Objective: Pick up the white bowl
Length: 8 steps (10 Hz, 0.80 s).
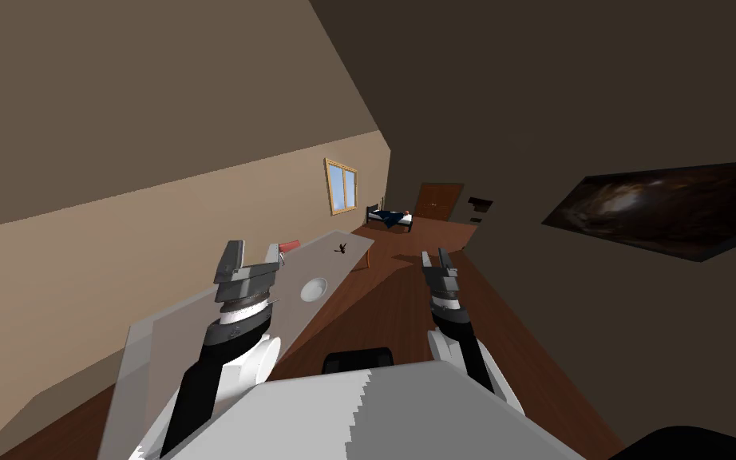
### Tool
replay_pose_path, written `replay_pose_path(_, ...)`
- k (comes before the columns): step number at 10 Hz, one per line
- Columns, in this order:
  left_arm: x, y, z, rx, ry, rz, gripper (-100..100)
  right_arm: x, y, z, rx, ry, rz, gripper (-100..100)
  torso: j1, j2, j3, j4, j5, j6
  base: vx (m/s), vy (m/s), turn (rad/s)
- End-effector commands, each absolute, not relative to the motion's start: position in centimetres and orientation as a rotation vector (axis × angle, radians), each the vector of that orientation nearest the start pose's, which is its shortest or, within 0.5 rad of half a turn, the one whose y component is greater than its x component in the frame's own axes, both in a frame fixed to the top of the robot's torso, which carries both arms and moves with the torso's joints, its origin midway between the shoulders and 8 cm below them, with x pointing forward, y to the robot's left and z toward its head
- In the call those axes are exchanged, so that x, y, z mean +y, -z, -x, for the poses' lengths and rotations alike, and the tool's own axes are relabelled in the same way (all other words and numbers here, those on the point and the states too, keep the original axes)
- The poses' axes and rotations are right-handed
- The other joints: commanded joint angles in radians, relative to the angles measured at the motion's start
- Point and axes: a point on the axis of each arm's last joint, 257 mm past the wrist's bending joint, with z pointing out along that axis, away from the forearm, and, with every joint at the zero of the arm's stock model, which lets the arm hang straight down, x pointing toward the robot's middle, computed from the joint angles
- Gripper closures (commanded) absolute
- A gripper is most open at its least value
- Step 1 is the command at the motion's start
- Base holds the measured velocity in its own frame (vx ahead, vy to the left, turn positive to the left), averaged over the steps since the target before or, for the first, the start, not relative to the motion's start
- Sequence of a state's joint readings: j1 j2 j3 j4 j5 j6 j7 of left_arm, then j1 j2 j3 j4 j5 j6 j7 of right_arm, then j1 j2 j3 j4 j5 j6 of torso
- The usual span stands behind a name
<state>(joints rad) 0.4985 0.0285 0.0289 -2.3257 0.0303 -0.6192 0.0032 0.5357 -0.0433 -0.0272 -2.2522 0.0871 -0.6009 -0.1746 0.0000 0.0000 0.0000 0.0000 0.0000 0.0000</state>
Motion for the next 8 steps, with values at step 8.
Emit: replay_pose_path(8, 28.4, -1.4, -38.7, 0.752, 1.246, 0.606, -100, -27.3, -1.9, -33.1, 0.639, -1.389, -0.600, 0, 0.003, 0.005, 0.003, 0.001, 0.001, 0.000, -0.059, 0.023, -0.006)
